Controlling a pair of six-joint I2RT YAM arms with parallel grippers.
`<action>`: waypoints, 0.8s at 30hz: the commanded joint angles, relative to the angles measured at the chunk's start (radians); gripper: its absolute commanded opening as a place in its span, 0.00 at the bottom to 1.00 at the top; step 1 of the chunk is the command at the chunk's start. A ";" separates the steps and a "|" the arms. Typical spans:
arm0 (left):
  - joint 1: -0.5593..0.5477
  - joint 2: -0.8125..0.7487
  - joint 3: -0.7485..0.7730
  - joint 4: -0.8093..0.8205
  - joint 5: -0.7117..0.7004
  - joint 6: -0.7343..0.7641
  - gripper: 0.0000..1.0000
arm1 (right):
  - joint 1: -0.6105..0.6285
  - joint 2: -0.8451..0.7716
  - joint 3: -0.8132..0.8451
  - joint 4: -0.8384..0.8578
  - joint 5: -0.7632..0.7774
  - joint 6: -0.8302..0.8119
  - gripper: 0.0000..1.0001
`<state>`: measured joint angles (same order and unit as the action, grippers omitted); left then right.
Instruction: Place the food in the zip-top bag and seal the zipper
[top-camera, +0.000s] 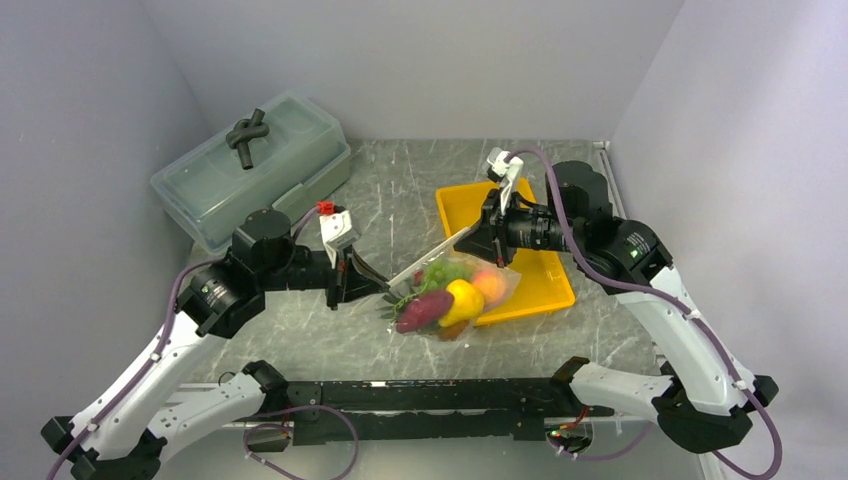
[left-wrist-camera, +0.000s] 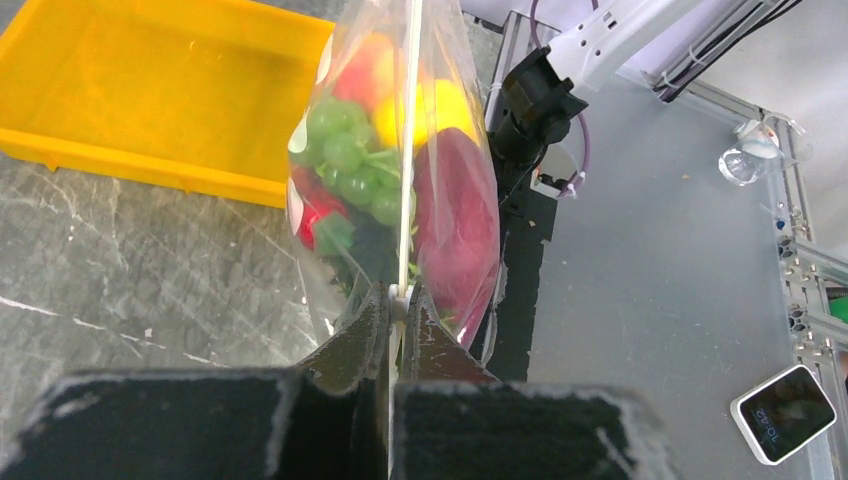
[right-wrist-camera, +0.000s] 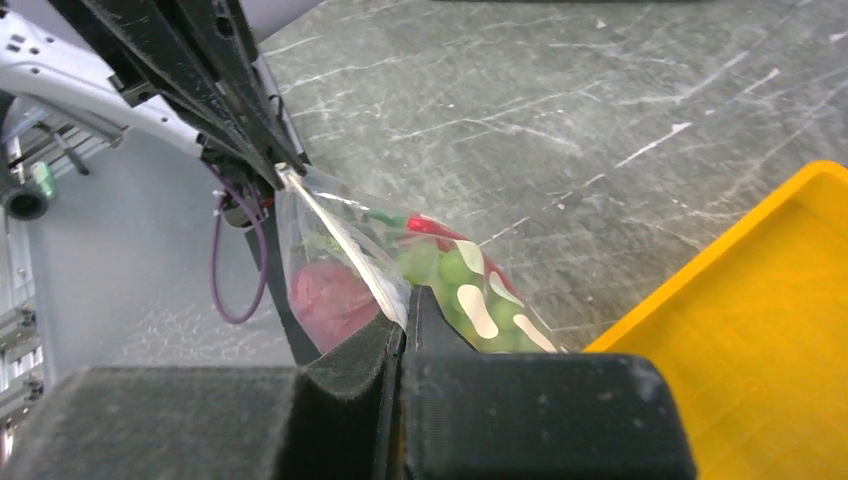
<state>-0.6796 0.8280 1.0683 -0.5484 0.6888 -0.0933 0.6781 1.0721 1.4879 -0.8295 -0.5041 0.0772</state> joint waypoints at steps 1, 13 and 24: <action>0.000 -0.035 0.015 -0.098 -0.031 0.031 0.00 | -0.020 -0.048 0.052 0.096 0.137 0.026 0.00; -0.001 -0.102 -0.004 -0.158 -0.087 0.029 0.00 | -0.024 -0.076 0.066 0.148 0.330 0.065 0.00; -0.001 -0.137 -0.009 -0.190 -0.120 0.030 0.00 | -0.025 -0.113 0.068 0.196 0.441 0.075 0.00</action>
<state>-0.6796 0.7097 1.0668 -0.6769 0.5789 -0.0891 0.6685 0.9943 1.4937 -0.7593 -0.1848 0.1436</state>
